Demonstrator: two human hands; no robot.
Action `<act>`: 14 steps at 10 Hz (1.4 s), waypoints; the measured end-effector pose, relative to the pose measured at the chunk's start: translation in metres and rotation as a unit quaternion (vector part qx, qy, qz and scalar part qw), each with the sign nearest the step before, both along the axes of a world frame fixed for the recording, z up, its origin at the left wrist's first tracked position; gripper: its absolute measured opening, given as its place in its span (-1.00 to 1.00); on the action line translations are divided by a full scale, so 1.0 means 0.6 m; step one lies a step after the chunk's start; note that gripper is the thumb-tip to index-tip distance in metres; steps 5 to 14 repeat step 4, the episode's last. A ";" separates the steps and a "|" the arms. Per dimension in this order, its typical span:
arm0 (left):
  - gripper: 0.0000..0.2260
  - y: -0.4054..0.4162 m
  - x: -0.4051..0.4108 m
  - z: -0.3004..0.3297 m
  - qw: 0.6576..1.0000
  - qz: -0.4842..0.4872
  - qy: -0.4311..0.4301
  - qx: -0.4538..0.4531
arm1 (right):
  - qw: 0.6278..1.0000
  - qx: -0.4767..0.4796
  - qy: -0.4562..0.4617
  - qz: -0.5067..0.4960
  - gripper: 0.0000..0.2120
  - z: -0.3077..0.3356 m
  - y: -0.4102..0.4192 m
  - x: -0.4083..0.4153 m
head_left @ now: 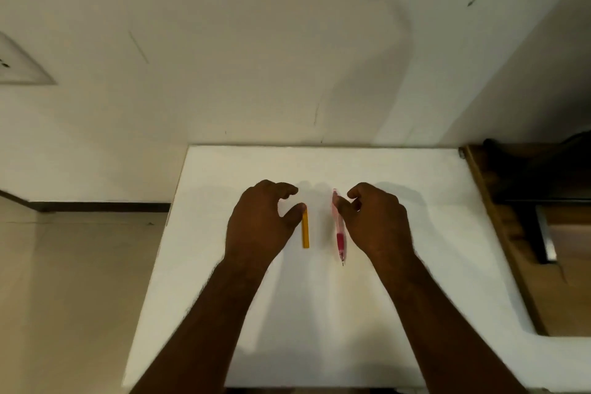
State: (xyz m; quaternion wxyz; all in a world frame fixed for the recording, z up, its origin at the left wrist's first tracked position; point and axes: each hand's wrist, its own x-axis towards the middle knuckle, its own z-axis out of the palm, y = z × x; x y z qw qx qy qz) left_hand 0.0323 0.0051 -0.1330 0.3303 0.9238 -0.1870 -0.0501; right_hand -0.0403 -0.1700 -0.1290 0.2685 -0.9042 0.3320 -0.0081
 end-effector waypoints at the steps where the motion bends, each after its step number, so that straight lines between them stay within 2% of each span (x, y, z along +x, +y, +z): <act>1: -0.65 0.012 -0.017 0.047 0.997 0.003 -0.080 -0.002 | 0.994 -0.019 -0.103 0.008 -0.60 0.061 0.007 -0.023; 2: -0.58 0.020 -0.035 0.118 0.990 0.007 -0.137 -0.009 | 0.982 -0.057 -0.177 0.028 -0.51 0.139 0.017 -0.044; 4: -0.38 0.020 -0.050 0.318 0.972 0.001 -0.231 -0.038 | 0.947 -0.190 -0.249 0.074 -0.28 0.337 0.024 -0.054; 14: -0.38 0.020 -0.050 0.318 0.972 0.001 -0.231 -0.038 | 0.947 -0.190 -0.249 0.074 -0.28 0.337 0.024 -0.054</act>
